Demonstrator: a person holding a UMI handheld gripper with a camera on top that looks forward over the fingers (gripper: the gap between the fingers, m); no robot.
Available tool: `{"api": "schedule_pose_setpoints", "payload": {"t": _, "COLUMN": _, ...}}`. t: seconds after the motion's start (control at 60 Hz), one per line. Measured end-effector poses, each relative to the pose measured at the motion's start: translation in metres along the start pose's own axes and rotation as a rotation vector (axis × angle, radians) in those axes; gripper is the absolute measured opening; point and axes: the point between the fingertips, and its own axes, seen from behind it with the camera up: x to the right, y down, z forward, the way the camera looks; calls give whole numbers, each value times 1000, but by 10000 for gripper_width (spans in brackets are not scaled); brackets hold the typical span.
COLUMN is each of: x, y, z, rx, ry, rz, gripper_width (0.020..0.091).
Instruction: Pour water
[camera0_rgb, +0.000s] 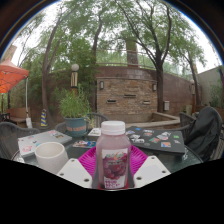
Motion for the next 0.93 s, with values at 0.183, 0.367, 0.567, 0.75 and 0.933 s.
{"api": "schedule_pose_setpoints", "payload": {"t": 0.183, "x": 1, "y": -2, "z": 1, "rx": 15, "ry": 10, "rz": -3, "gripper_width": 546}}
{"api": "schedule_pose_setpoints", "payload": {"t": 0.367, "x": 7, "y": -1, "z": -18, "rx": -26, "ry": 53, "rz": -31, "gripper_width": 853}}
{"api": "schedule_pose_setpoints", "payload": {"t": 0.567, "x": 0, "y": -19, "z": -88, "rx": -42, "ry": 67, "rz": -42, "gripper_width": 853}}
{"api": "schedule_pose_setpoints", "payload": {"t": 0.75, "x": -24, "y": -45, "z": -184, "rx": -14, "ry": 58, "rz": -19, "gripper_width": 835}}
{"api": "schedule_pose_setpoints", "payload": {"t": 0.933, "x": -45, "y": -56, "z": -268, "rx": -19, "ry": 36, "rz": 15, "gripper_width": 836}}
